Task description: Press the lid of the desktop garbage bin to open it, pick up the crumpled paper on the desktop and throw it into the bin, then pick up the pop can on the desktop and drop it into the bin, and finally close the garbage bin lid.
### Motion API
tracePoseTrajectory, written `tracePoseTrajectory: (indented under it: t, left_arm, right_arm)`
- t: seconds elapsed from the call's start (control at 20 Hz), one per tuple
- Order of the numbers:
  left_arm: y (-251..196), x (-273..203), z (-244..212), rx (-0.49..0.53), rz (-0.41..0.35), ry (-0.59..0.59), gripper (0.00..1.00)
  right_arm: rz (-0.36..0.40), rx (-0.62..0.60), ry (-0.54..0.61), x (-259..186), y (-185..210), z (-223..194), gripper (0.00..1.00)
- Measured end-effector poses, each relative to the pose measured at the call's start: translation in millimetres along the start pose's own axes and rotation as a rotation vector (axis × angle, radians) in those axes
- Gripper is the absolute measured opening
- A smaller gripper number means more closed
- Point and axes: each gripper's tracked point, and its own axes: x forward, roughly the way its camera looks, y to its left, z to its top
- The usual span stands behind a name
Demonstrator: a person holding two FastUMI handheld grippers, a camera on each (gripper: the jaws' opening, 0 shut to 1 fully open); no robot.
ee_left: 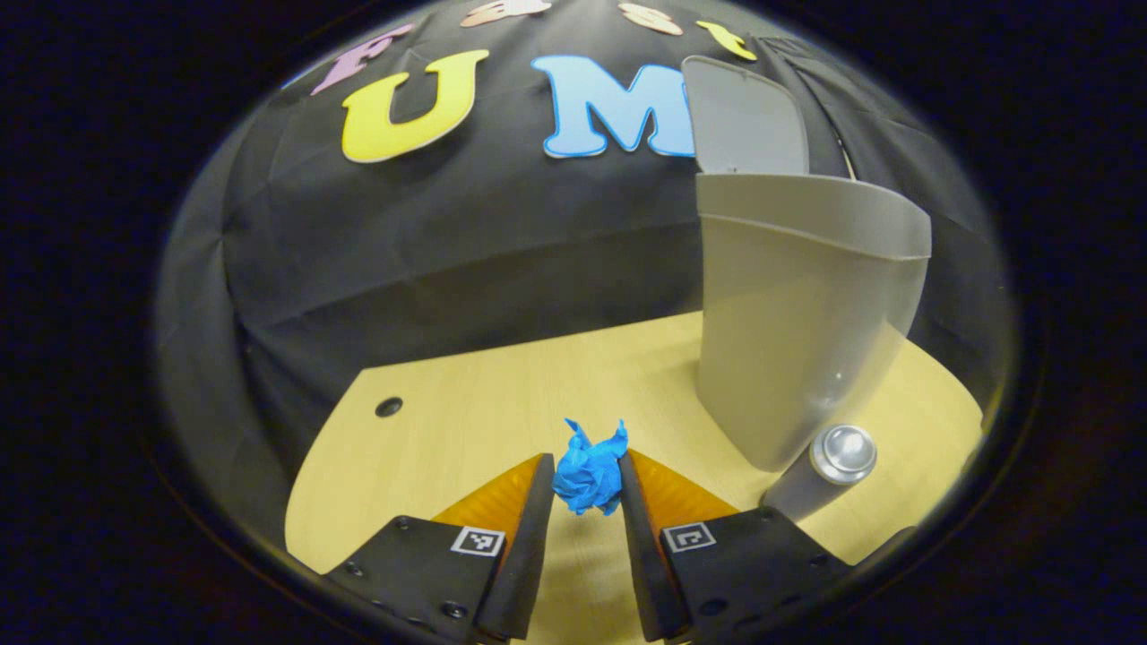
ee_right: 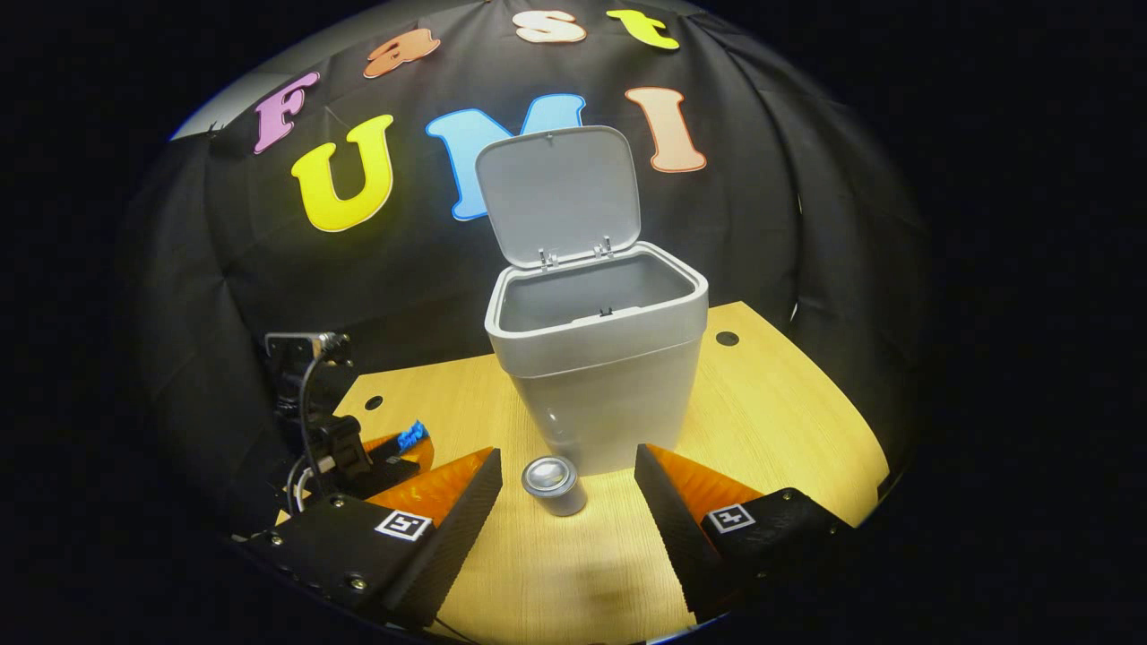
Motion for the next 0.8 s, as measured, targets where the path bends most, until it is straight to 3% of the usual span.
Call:
tracePoseTrajectory:
  t: [0.25,0.8]
  left_arm:
    - [-34.3,-11.4,33.7,0.076,-0.060,-0.085,0.50]
    - [-56.8,-37.2,157.7,0.031,-0.111,-0.302,0.50]
  right_arm:
    - [0.002,-0.005,0.009,2.9,-2.1,-3.1,0.96]
    - [-0.007,0.033,0.047,7.0,-19.1,-18.4,0.96]
